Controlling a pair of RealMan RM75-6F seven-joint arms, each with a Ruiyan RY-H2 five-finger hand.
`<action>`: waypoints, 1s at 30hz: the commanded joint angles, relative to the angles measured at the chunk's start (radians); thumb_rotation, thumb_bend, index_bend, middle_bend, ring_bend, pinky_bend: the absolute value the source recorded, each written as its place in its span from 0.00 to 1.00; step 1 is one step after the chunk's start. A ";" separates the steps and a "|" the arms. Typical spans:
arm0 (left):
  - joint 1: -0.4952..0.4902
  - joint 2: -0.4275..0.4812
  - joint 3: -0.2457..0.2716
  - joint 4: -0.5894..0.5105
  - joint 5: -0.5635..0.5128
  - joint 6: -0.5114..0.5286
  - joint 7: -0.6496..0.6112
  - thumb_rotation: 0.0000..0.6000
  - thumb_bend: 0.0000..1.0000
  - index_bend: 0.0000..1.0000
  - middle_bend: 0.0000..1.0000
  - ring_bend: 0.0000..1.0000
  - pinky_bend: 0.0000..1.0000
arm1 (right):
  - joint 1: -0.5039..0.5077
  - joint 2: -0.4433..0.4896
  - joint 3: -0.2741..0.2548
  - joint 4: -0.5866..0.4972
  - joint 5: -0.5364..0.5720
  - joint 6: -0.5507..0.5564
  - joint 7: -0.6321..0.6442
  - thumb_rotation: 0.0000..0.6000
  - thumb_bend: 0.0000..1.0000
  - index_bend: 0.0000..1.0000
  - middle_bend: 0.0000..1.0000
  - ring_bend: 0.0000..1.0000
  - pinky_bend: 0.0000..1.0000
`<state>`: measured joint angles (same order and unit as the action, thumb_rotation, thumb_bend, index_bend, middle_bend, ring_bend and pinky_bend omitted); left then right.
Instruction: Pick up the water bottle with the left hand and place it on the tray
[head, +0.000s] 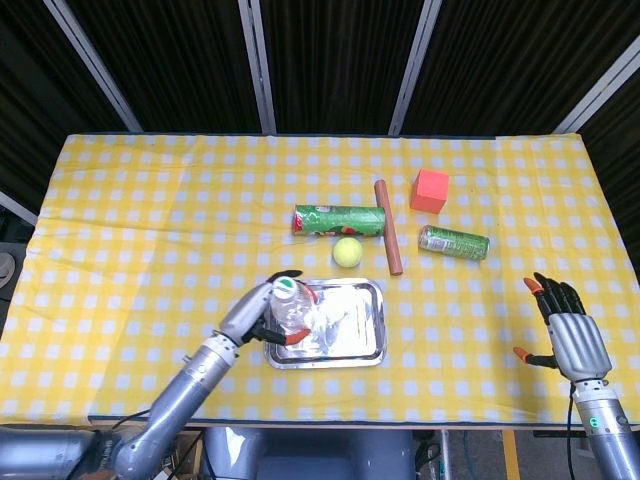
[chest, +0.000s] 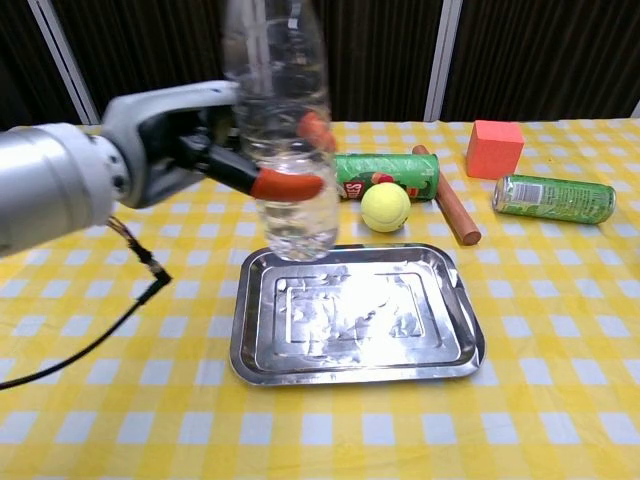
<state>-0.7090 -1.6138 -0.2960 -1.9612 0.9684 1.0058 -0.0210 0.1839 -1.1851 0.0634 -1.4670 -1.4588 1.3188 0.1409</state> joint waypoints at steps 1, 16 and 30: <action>-0.112 -0.154 -0.047 0.011 -0.160 0.043 0.125 1.00 0.44 0.63 0.60 0.09 0.05 | 0.001 0.001 0.000 0.003 0.000 -0.002 0.005 1.00 0.05 0.01 0.00 0.00 0.00; 0.230 0.394 0.239 -0.312 0.109 0.320 0.068 1.00 0.44 0.63 0.60 0.09 0.05 | -0.003 0.004 -0.010 -0.018 -0.022 0.012 0.002 1.00 0.05 0.01 0.00 0.00 0.00; 0.267 0.427 0.244 0.025 0.269 0.123 -0.389 1.00 0.44 0.63 0.60 0.09 0.05 | 0.005 -0.003 -0.005 -0.017 -0.009 -0.003 -0.006 1.00 0.05 0.01 0.00 0.00 0.00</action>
<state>-0.4194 -1.1242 -0.0387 -1.9749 1.2365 1.2140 -0.4717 0.1891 -1.1880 0.0578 -1.4847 -1.4685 1.3162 0.1338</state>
